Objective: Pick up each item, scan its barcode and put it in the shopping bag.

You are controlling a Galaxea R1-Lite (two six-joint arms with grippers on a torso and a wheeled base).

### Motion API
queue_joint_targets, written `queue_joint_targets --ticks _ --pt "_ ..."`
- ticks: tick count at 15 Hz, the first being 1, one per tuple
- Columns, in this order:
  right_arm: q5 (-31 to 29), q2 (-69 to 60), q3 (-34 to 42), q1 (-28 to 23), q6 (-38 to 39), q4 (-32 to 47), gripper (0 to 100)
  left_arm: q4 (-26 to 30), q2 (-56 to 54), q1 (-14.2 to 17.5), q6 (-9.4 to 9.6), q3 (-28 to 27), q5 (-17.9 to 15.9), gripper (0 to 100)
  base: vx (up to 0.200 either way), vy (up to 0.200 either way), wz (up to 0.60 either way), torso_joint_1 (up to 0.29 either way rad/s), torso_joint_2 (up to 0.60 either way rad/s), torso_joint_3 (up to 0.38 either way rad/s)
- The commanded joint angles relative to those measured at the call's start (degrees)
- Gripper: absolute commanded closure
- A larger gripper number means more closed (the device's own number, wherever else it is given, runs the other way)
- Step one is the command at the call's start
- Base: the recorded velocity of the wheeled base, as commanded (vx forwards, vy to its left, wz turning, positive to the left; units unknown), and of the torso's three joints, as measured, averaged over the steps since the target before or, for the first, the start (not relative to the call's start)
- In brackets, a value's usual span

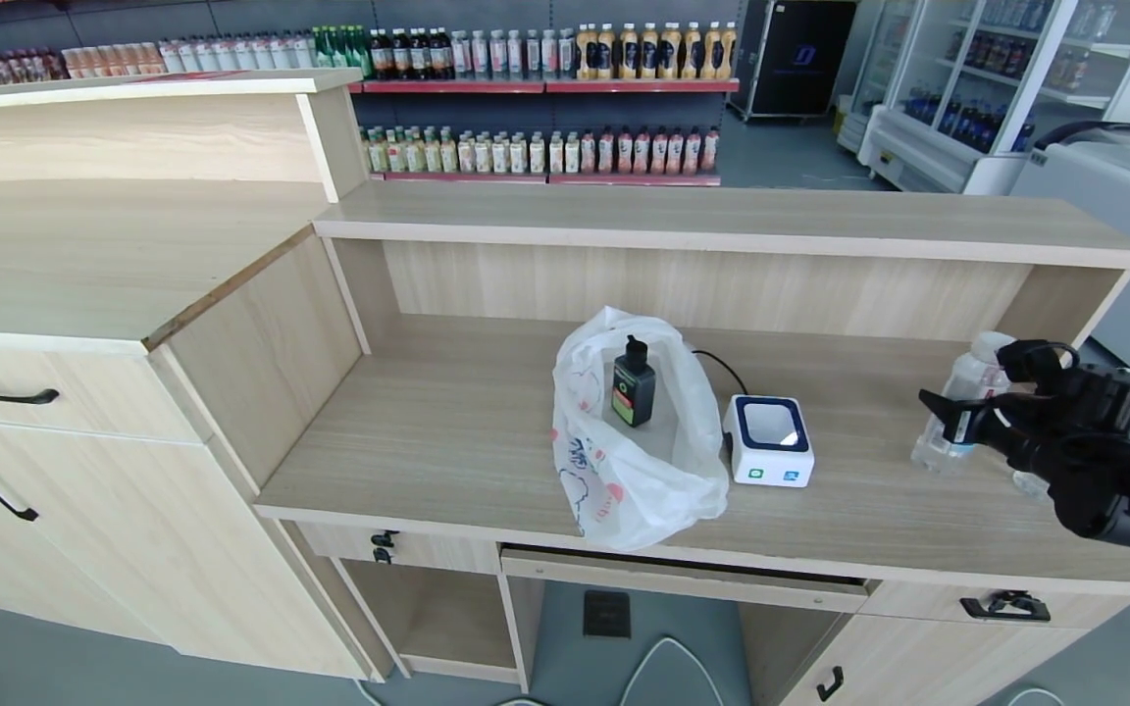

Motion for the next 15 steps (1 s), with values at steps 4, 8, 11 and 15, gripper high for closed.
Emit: queue_joint_targets --ticks 4,8,11,15 --pt "3.31 -36.23 -1.21 12.02 24.55 37.16 100 0.00 0.02 -0.01 -0.04 0.00 0.02 0 0.000 0.000 0.00 0.000 0.00 0.000" --pt "6.39 -51.26 -3.85 28.19 29.12 49.73 100 0.00 0.02 -0.01 -0.04 0.00 0.02 0 0.000 0.000 0.00 0.000 0.00 0.000" --pt "6.39 -53.72 -2.53 35.75 29.39 49.82 100 0.00 0.02 -0.01 -0.04 0.00 0.02 0 0.000 0.000 0.00 0.000 0.00 0.000" --pt "4.19 -55.13 0.28 42.25 29.12 49.82 100 0.00 0.02 -0.01 -0.04 0.00 0.02 0 0.000 0.000 0.00 0.000 0.00 0.000"
